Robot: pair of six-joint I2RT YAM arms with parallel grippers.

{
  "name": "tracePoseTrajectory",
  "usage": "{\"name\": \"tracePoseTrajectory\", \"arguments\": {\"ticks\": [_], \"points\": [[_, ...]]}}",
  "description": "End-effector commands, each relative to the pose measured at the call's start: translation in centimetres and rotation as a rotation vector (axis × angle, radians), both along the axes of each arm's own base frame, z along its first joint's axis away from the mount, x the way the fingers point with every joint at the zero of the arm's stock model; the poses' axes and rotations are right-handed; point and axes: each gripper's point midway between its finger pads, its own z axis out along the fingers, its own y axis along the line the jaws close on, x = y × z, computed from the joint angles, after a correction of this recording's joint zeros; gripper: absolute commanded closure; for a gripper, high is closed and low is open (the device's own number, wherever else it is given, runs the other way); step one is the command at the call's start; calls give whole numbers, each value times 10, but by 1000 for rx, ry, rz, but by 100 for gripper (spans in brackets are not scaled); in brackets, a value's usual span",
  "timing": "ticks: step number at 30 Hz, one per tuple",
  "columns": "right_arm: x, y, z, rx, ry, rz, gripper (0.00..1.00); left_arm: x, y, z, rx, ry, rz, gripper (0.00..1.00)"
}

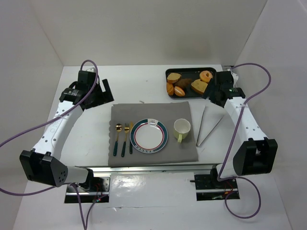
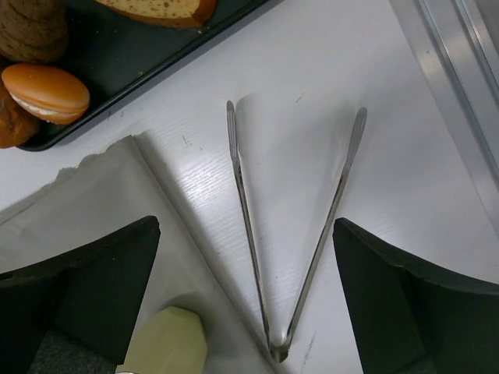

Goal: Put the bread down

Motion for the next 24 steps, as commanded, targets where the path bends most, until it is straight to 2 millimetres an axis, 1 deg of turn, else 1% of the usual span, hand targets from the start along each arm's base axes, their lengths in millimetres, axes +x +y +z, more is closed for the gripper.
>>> {"name": "tracePoseTrajectory", "arguments": {"ticks": [1,2,4,5,6,9,10,11,12,13,14,15,16,17,18,19,20,21,22,24], "points": [[4,-8,15,-29,-19,-17,1,1,-1,13,-11,-52,-17,1],[4,-12,15,-30,-19,-27,1,1,-1,13,-11,-52,-17,1],[-1,-12,12,-23,-10,-35,1,1,-1,13,-11,-52,-17,1],[-3,-15,9,-24,0,-46,1,1,-1,13,-11,-52,-17,1],[-6,-14,6,-17,15,-40,1,3,-1,14,-5,-54,-23,1],[-15,-20,2,-10,40,-67,1,5,-1,18,-6,-63,-23,1],[-15,-20,2,-10,40,-67,1,5,-1,18,-6,-63,-23,1],[-20,-20,-4,-11,64,-67,1,5,-1,18,-6,-63,-23,1],[-22,-23,-5,-3,69,-87,1,5,-1,18,-6,-63,-23,1],[-23,-22,-10,10,85,-105,1,6,-1,14,-5,-53,-24,1],[-31,-23,-17,29,117,-116,1,6,-1,14,-4,-53,-24,1],[-36,-20,-28,44,143,-115,1,6,-1,14,-4,-53,-24,1],[-40,-13,-37,78,167,-102,1,6,-3,14,-11,-52,-30,1],[-44,-8,-41,104,164,-84,1,7,-3,11,-10,-43,-30,1],[-55,-3,-57,126,198,-70,1,7,-3,11,-10,-42,-30,1],[-59,4,-57,161,180,-55,1,7,-3,11,-10,-42,-30,1],[-58,9,-58,182,155,-39,1,5,-3,7,-8,-32,-30,1],[-60,11,-61,194,153,-29,1,5,-3,7,-8,-32,-30,1],[-68,13,-69,202,174,-26,1,4,-3,3,-6,-21,-30,1],[-72,19,-77,226,192,-11,1,4,-3,3,-6,-21,-30,1]]}}
